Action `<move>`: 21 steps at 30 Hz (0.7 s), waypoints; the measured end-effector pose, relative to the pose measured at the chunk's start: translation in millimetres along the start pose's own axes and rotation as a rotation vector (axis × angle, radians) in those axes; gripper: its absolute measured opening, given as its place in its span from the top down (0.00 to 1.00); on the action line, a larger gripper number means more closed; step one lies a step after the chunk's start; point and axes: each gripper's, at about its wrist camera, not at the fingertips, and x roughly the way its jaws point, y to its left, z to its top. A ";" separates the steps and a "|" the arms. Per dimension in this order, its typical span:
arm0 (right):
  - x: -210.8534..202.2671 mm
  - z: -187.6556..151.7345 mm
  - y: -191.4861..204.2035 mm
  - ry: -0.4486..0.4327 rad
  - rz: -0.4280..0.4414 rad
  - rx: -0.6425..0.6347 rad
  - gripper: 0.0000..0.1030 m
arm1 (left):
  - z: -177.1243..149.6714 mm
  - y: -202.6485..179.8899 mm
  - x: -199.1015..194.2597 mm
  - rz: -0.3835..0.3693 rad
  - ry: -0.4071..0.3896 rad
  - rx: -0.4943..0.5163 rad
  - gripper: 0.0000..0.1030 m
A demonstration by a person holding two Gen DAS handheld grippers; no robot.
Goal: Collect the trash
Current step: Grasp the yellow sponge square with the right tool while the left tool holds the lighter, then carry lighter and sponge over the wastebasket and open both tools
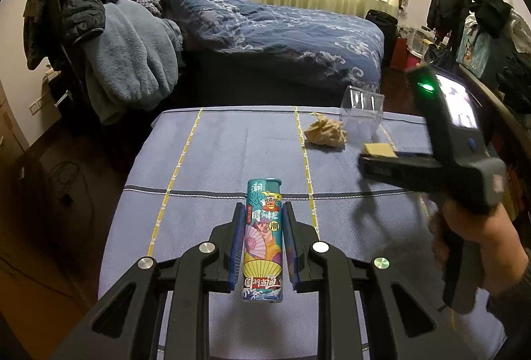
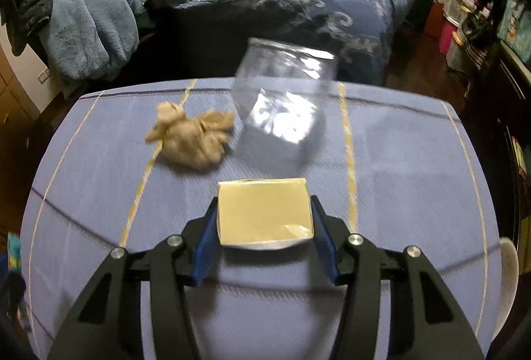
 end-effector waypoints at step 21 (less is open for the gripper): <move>-176.4 -158.3 -163.3 -0.131 -0.075 0.266 0.49 | -1.9 -149.9 -42.8 -0.206 -0.042 0.184 0.78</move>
